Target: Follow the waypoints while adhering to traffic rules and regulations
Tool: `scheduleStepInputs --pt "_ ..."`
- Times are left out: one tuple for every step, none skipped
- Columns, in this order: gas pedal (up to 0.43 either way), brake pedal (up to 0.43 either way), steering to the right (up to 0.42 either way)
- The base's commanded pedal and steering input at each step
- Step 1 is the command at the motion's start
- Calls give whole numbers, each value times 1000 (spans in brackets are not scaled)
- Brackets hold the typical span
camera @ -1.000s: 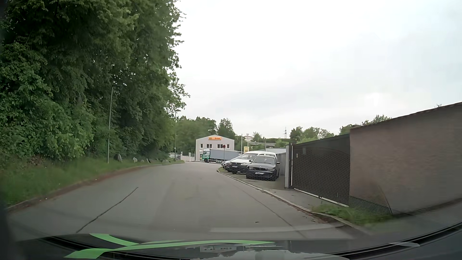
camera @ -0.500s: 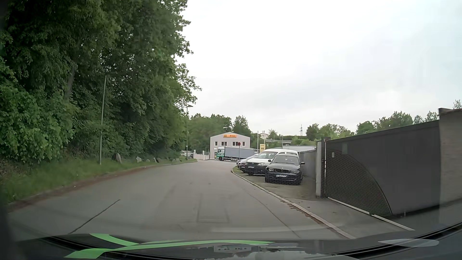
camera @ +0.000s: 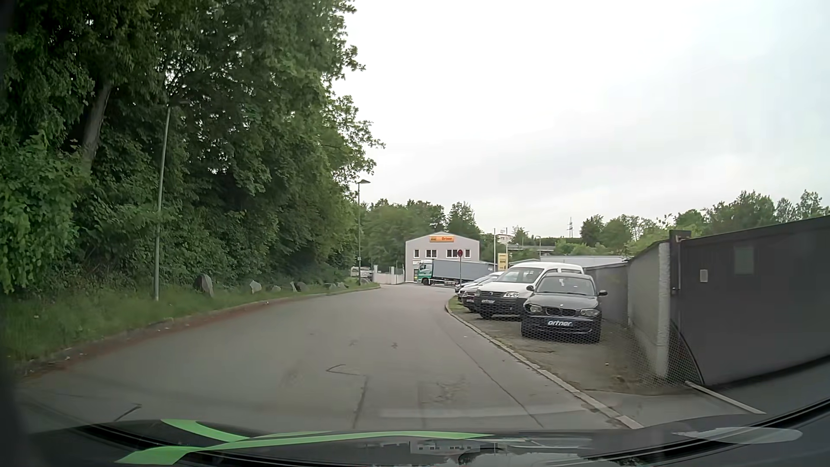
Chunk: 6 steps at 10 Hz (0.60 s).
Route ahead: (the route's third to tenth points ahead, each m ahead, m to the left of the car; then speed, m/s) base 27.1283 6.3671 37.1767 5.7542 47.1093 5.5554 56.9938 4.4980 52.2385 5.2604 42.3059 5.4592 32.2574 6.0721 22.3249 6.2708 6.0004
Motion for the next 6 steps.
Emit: scheduleStepInputs --pt "87 0 -83" --pt "87 0 -80" --pt "79 0 -78" --pt "79 0 -76" --pt "79 0 -71" --pt "79 0 -67"
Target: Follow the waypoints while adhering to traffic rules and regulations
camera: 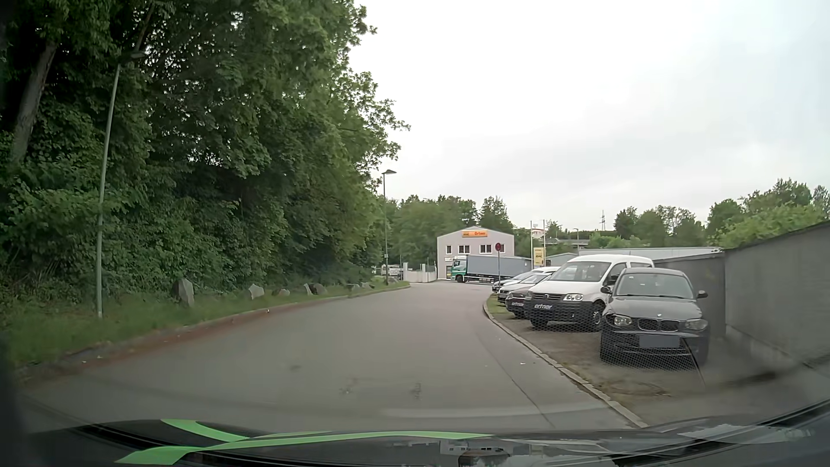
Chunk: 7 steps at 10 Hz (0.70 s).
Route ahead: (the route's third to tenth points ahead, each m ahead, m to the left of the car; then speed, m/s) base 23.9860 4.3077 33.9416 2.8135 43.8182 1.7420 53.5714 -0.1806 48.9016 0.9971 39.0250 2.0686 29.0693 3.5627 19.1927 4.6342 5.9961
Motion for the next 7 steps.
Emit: scheduleStepInputs --pt "79 0 -60" --pt "79 0 -51" --pt "79 0 -43" --pt "79 0 -32" --pt "59 0 -24" --pt "59 0 -19" --pt "59 0 -15"
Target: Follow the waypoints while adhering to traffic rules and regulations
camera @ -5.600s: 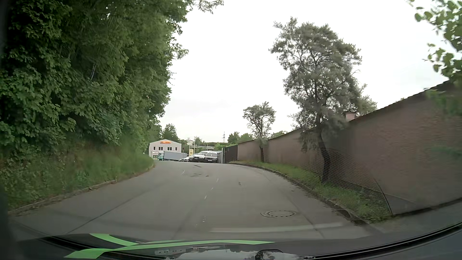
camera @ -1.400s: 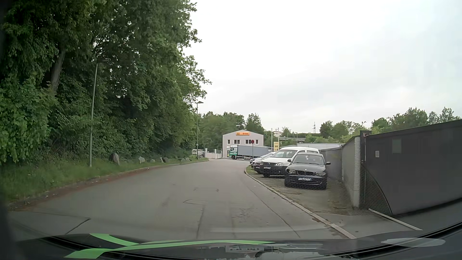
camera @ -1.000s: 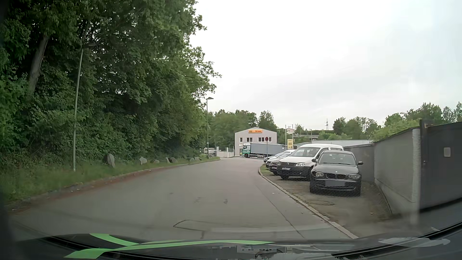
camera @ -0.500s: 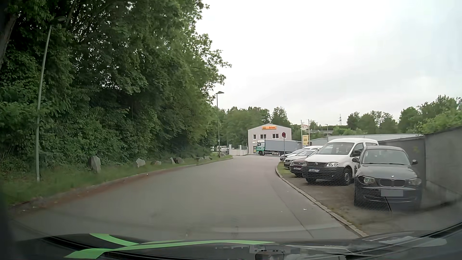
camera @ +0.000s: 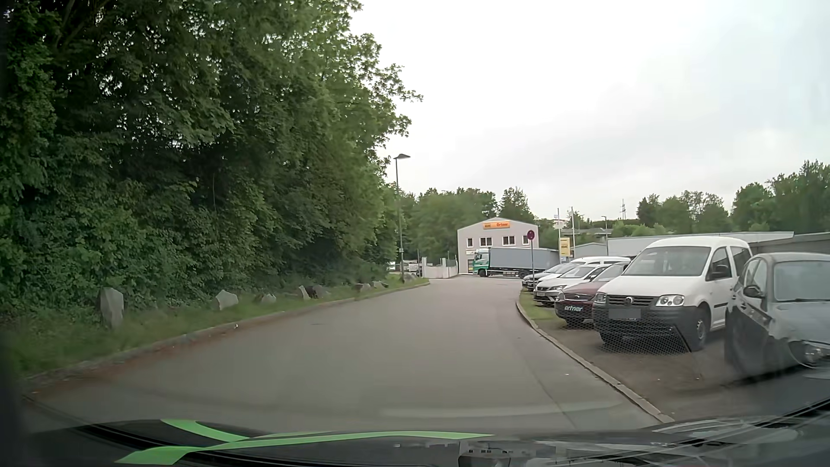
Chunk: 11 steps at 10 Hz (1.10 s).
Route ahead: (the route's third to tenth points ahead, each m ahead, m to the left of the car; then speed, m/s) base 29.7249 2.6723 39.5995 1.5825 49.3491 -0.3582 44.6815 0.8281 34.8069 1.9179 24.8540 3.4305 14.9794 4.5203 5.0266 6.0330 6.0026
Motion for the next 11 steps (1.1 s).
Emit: scheduleStepInputs --pt "59 0 -14" --pt "59 0 -13" --pt "59 0 -10" --pt "59 0 -5" --pt "59 0 -4" --pt "47 0 -4" --pt "47 0 -1" --pt "47 0 3" --pt "47 0 6" --pt "47 0 8" --pt "47 0 8"
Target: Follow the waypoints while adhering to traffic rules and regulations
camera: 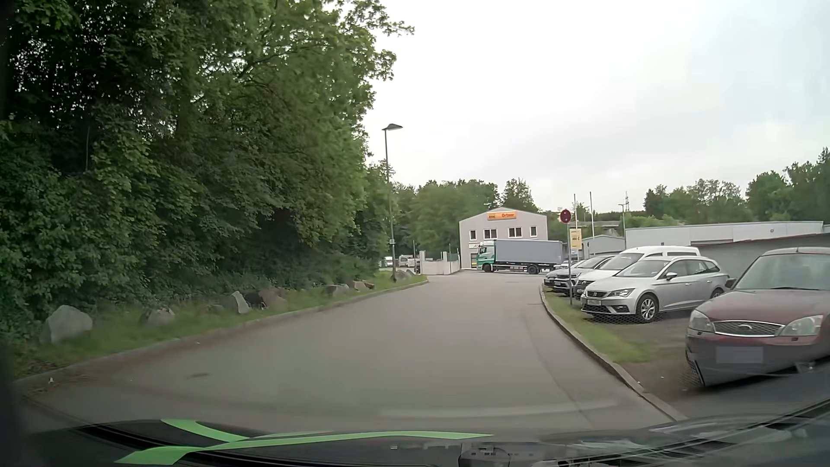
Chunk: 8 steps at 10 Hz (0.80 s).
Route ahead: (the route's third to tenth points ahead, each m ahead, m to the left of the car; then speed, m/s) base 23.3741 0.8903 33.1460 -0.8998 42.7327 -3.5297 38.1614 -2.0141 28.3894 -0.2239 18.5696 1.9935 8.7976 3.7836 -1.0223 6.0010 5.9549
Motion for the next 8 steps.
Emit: scheduleStepInputs --pt "47 0 12" --pt "47 0 15" --pt "47 0 19" --pt "47 0 22" --pt "47 0 23" --pt "47 0 23" --pt "47 0 23" --pt "47 0 23"
